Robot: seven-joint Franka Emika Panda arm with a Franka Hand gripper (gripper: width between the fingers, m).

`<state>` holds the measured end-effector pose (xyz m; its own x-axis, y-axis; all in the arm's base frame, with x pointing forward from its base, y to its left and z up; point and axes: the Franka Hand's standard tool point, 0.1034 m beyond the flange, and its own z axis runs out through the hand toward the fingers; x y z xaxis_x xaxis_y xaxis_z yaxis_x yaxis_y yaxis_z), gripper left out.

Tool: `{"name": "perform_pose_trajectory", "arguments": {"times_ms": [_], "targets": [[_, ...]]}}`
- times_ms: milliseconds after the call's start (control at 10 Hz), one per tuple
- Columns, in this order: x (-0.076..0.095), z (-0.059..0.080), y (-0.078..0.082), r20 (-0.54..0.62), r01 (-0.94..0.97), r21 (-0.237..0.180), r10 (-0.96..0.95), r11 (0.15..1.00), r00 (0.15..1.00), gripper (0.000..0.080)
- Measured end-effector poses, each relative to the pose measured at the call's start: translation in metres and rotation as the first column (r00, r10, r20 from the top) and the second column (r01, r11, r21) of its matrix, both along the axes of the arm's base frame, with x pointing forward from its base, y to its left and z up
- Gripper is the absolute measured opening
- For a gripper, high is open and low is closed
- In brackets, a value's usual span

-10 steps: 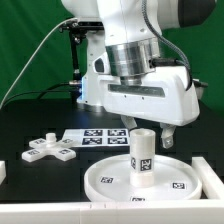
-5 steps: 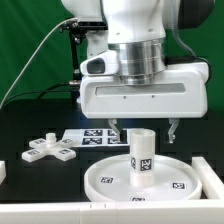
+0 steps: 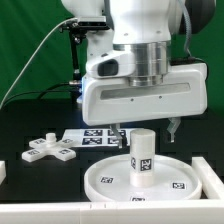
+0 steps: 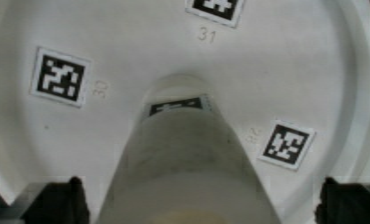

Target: Assemble round table

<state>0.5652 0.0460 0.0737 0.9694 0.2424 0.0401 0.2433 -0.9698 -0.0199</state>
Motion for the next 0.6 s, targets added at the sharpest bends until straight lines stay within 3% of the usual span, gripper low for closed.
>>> {"name": "perform_pose_trajectory", "arguments": {"times_ms": [300, 500, 600], "targets": [[0.0016, 0.0002, -0.0007, 0.016, -0.220, -0.020, 0.221, 0.975, 0.975, 0.0648], [0.0015, 0.0000, -0.0007, 0.016, -0.186, -0.017, 0.186, 0.982, 0.982, 0.0648], [0.0016, 0.0000, -0.0009, 0.016, -0.187, -0.017, 0.187, 0.982, 0.982, 0.0540]]}}
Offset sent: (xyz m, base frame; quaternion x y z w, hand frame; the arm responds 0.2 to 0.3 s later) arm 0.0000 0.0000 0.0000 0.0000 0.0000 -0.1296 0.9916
